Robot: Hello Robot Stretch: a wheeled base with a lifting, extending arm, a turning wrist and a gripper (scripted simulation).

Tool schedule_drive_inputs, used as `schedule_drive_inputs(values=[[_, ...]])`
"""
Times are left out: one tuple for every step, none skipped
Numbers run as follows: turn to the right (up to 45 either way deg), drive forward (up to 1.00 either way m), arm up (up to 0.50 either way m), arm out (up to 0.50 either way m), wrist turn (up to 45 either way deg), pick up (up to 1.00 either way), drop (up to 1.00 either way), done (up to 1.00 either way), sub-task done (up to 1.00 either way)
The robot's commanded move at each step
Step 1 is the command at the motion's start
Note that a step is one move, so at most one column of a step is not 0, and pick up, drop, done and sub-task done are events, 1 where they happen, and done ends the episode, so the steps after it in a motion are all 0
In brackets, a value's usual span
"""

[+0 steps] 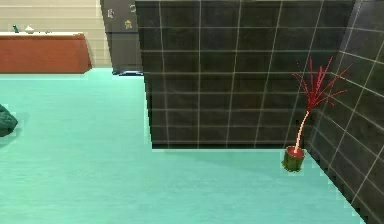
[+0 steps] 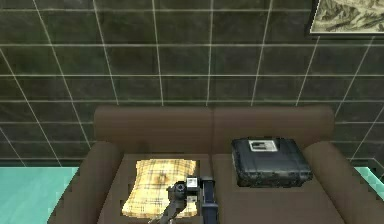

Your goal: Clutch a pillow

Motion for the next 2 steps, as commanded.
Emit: schedule_drive_inputs(values=[[0.0, 0.00, 0.00, 0.00, 45.0, 0.00, 0.00, 0.00, 0.00], [0.0, 0.00, 0.00, 0.00, 45.0, 0.00, 0.00, 0.00, 0.00]])
